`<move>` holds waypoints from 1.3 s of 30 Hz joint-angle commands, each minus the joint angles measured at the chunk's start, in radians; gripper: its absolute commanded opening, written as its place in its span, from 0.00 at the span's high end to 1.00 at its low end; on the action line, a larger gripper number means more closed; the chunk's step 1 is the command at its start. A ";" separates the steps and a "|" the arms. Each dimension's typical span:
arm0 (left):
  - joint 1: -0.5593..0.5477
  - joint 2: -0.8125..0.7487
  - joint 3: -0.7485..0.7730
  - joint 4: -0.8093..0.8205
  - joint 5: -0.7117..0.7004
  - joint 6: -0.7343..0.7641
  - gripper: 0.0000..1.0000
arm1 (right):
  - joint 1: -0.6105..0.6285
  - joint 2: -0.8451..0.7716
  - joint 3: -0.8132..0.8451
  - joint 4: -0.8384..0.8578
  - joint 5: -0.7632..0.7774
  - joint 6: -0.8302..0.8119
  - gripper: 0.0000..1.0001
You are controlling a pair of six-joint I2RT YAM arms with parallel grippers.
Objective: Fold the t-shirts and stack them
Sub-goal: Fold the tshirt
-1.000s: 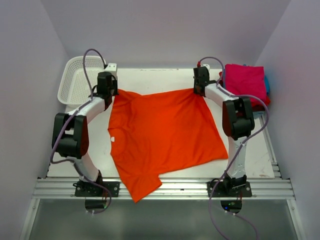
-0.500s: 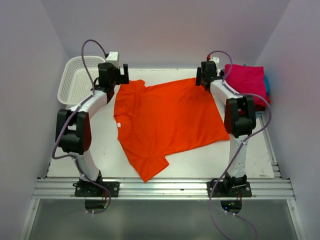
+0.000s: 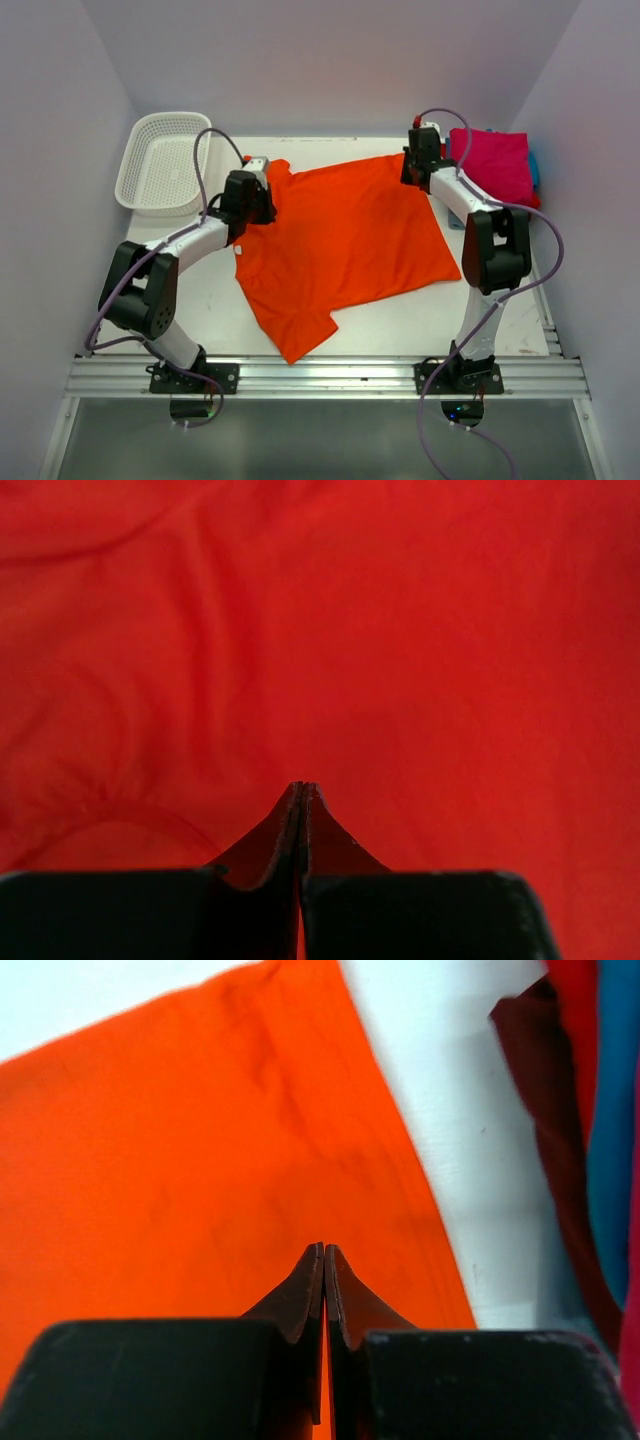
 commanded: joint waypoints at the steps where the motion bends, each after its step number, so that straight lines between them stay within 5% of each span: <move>1: -0.014 -0.018 -0.065 -0.029 -0.025 -0.095 1.00 | 0.003 -0.026 -0.028 -0.087 -0.096 0.048 1.00; 12: -0.028 0.037 -0.123 -0.112 -0.171 -0.155 1.00 | 0.014 -0.123 -0.193 -0.119 -0.161 0.080 1.00; 24: -0.013 0.226 -0.022 -0.153 -0.254 -0.172 1.00 | 0.029 -0.279 -0.293 -0.153 -0.133 0.105 1.00; 39: 0.165 0.280 0.200 -0.176 -0.248 -0.073 1.00 | 0.029 -0.397 -0.393 -0.185 -0.103 0.140 1.00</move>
